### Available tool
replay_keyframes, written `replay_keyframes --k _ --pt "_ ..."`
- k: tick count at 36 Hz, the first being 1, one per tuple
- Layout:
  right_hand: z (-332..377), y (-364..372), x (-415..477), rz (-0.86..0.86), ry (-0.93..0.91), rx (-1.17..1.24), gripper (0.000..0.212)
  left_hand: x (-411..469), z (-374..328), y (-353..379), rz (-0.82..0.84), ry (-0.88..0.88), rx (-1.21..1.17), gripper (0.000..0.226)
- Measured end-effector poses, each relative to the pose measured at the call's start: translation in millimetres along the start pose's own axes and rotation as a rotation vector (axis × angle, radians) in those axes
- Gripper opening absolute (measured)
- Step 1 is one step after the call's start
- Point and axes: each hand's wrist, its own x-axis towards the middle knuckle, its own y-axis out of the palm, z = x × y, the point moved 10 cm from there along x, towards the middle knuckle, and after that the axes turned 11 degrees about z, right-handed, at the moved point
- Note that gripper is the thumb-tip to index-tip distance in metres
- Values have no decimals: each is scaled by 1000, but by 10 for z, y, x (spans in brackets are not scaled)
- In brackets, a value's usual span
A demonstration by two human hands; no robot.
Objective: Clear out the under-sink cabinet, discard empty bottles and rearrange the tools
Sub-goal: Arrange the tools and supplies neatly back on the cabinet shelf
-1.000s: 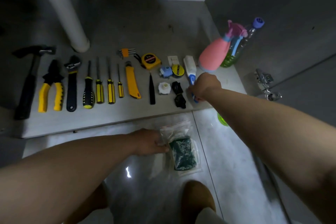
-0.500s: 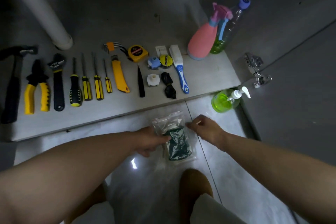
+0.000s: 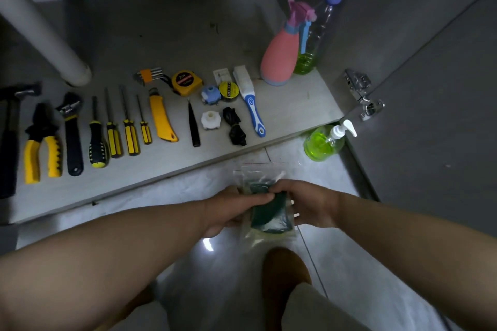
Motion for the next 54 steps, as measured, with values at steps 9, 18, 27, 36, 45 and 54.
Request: replay_keyframes --k 9,18,27,36,45,54 --pt "497 -172 -557 -129 -323 287 35 110 -835 329 -160 307 -107 93" --pt "1112 -232 -840 -215 -483 190 42 -75 -1499 125 -210 491 -50 79" --pt "1505 39 -897 -259 -624 74 50 -298 -1755 -58 -390 614 -148 79" --pt "1221 -50 -926 -181 -646 491 51 -499 -1850 -132 -531 704 -166 79" --pt "1491 342 -946 113 -832 634 31 -670 -2078 -51 -438 841 -96 99" --pt "1522 87 -918 -39 -850 719 34 -946 -2206 -478 -366 978 -128 117"
